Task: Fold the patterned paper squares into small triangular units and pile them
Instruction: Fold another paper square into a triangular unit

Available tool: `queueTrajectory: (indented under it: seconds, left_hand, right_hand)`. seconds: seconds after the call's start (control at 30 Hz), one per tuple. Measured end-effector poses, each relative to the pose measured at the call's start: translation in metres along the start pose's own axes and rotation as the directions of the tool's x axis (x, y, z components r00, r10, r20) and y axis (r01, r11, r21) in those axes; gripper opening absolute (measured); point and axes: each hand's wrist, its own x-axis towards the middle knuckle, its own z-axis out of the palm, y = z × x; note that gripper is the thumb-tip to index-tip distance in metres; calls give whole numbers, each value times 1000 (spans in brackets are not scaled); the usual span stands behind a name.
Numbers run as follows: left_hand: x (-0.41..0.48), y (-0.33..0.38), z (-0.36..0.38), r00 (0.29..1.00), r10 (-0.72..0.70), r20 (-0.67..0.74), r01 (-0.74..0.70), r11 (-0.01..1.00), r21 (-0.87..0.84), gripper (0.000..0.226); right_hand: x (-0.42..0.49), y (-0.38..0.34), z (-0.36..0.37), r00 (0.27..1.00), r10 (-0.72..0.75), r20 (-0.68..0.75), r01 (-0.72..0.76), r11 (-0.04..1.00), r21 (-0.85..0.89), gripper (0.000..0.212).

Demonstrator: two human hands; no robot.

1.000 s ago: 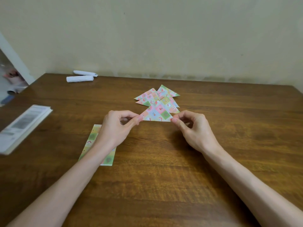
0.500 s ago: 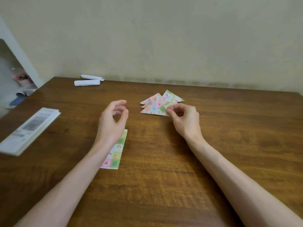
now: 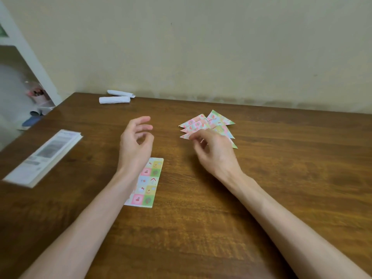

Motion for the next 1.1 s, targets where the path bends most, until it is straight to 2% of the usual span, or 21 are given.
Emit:
queueTrajectory:
  seconds: [0.1,0.17,0.23,0.3,0.43,0.57,0.67,0.77,0.83,1.0,1.1]
  left_hand:
    - [3,1,-4,999,9,-37,-10,1000,-15,44]
    - [5,1,-7,999,13,-48,-13,1000,-17,44]
    - [5,2,-7,999,35,-34,-36,999,-22,43]
    - [3,4,-7,998,67,3,-67,998,-10,41]
    - [3,9,-9,982,174,78,-174,985,-8,37]
    - [2,10,-10,960,216,181,-217,976,-12,29]
    - [2,9,-11,954,223,198,-226,974,-9,29]
    - [3,8,-12,950,232,207,-234,972,-15,31]
    - [3,7,-12,948,240,208,-241,970,-19,30]
    - [3,12,-16,938,254,237,-252,967,-41,20]
    - [-2,21,-14,893,188,409,-190,981,-36,47]
  right_hand:
    - [-5,-23,12,973,-86,215,73,995,67,19]
    - [-8,-37,24,940,-114,321,116,993,12,45]
    - [-11,-44,35,930,-112,350,156,983,-100,71]
    - [-11,-49,42,935,-114,337,180,968,-172,78]
    - [-10,-50,43,942,-125,313,182,970,-162,68]
    - [-11,-52,44,946,-98,309,143,982,-125,60]
    - [-10,-53,45,955,-53,291,59,998,-12,51]
    - [-11,-55,44,957,-24,290,-10,993,116,28]
    - [-10,-52,42,959,-15,284,-34,985,169,20]
    - [-2,-37,12,949,44,312,-167,911,378,8]
    - [-7,-18,-17,966,110,233,-220,825,521,6]
